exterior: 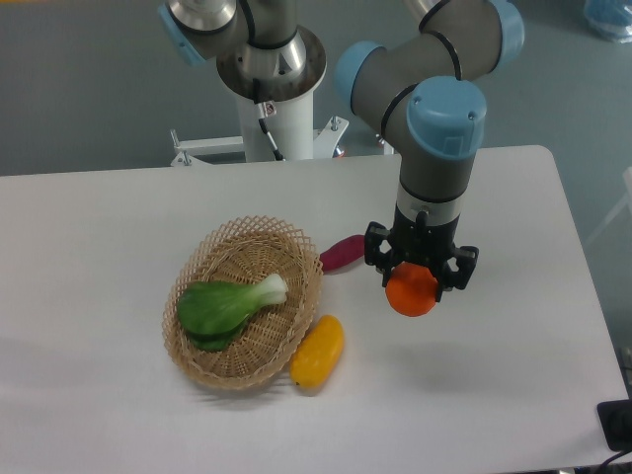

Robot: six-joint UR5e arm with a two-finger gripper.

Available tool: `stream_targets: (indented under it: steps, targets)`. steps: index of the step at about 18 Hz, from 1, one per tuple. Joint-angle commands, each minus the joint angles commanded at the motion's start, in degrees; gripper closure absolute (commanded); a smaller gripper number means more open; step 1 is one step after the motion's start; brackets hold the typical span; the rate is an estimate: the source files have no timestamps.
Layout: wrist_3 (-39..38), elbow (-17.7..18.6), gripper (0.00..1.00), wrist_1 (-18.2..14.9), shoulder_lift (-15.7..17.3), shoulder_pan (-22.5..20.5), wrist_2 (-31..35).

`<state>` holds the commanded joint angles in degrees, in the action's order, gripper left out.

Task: Place the orange on the table
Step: 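Carry the held orange with the gripper beside the purple sweet potato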

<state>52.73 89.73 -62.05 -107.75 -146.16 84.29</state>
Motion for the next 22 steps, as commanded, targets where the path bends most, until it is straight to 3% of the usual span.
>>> stream_targets:
  steps: [7,13,16,22]
  targets:
    - [1.75,0.62,0.32,0.09,0.79,-1.84,0.35]
    - [5.18,0.79,0.32,1.23,-1.14,-3.34,0.53]
    - [4.84,1.32,0.33,5.87,-3.42,-3.16,2.54]
    - [4.75,5.10,0.33,11.42,-6.50,-2.38,5.19]
